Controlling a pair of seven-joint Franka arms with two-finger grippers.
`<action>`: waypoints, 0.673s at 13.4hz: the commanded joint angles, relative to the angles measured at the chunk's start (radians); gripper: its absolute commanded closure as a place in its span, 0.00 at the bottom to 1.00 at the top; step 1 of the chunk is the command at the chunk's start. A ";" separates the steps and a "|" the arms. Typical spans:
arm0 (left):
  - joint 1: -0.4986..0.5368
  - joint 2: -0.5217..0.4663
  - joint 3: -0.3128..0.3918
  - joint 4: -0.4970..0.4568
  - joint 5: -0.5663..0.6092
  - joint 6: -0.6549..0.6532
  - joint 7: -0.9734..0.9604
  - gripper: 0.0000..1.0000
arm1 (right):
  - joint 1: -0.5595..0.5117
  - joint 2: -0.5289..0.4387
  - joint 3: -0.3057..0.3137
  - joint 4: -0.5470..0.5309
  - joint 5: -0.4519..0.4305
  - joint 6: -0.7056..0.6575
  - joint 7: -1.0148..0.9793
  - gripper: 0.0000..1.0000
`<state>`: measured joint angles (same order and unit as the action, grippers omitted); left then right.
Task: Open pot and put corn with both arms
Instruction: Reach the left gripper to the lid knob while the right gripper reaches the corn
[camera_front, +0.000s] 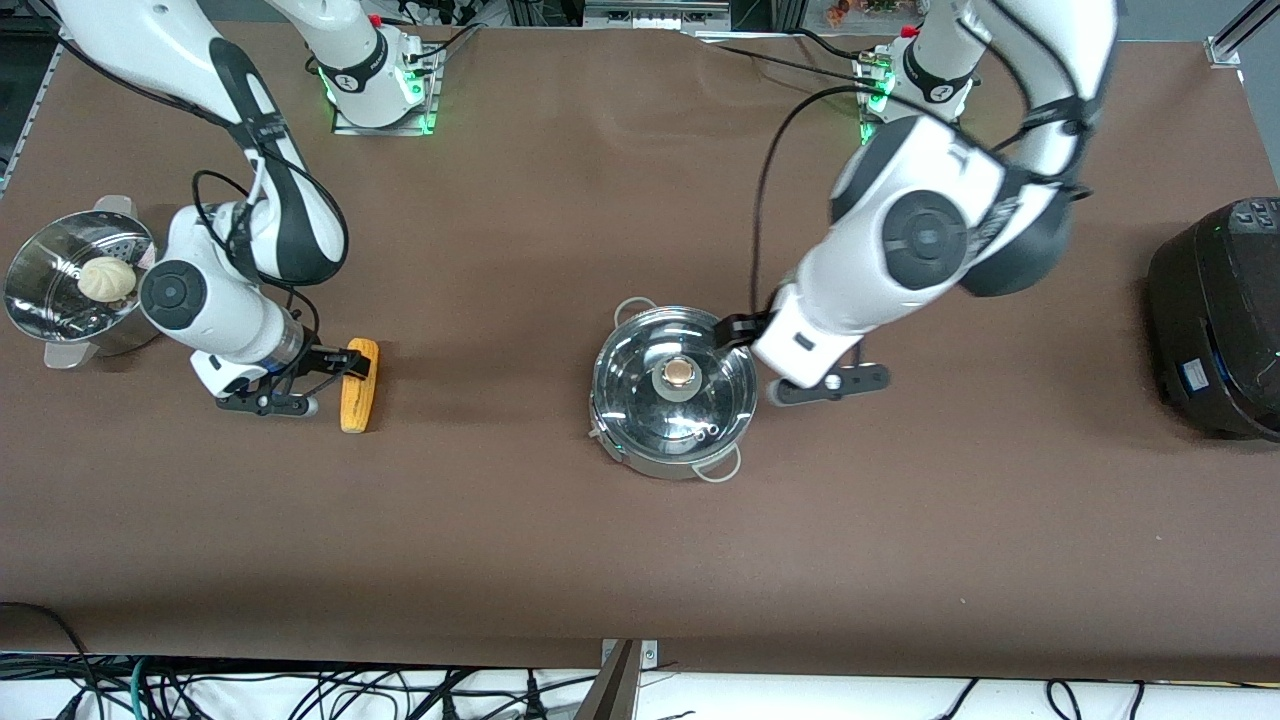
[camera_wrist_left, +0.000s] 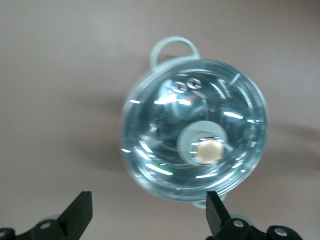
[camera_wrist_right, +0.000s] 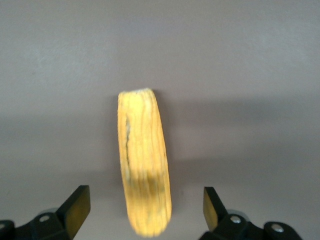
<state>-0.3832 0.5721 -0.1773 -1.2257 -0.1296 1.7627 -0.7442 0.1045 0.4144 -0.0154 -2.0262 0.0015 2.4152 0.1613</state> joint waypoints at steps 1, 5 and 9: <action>-0.132 0.089 0.022 0.072 0.129 0.052 -0.204 0.00 | 0.006 0.046 0.003 -0.052 -0.006 0.135 0.026 0.00; -0.174 0.146 0.024 0.109 0.153 0.067 -0.296 0.01 | 0.007 0.067 0.003 -0.069 -0.008 0.151 0.003 0.31; -0.180 0.176 0.030 0.103 0.174 0.116 -0.311 0.07 | 0.006 0.061 0.003 -0.060 -0.009 0.120 -0.008 0.96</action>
<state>-0.5500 0.7155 -0.1541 -1.1692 0.0081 1.8689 -1.0332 0.1099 0.4954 -0.0137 -2.0799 0.0014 2.5521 0.1598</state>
